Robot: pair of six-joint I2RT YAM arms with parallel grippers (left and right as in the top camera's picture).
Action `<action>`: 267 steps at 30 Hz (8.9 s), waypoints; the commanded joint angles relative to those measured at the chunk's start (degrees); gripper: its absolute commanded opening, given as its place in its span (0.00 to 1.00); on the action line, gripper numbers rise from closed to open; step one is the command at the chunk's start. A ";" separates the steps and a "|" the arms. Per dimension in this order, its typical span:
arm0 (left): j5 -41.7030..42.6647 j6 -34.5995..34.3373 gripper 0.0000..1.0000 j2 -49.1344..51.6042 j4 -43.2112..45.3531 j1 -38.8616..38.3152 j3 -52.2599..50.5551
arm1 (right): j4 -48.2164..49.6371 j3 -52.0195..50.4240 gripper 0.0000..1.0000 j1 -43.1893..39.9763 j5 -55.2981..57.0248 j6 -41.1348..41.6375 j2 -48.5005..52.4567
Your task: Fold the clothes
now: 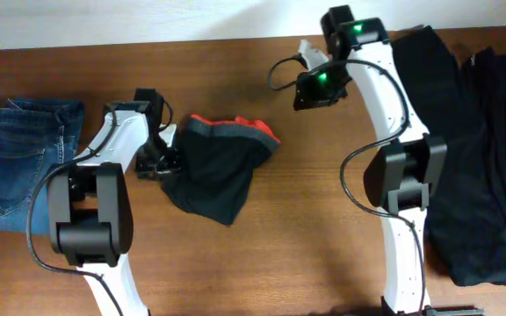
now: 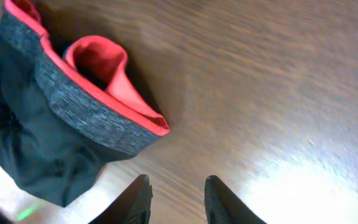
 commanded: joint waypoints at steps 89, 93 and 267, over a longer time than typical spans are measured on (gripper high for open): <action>-23.82 15.80 0.00 -16.41 0.39 24.70 16.68 | -4.02 0.59 0.34 0.96 0.04 -0.66 -1.27; -23.82 15.78 0.00 -16.39 1.90 27.45 16.68 | -4.02 0.59 0.34 0.96 0.07 -0.63 -1.27; 2.05 10.36 0.99 -55.60 21.66 1.57 -41.22 | 34.34 -94.49 0.99 -11.45 15.13 4.33 -118.33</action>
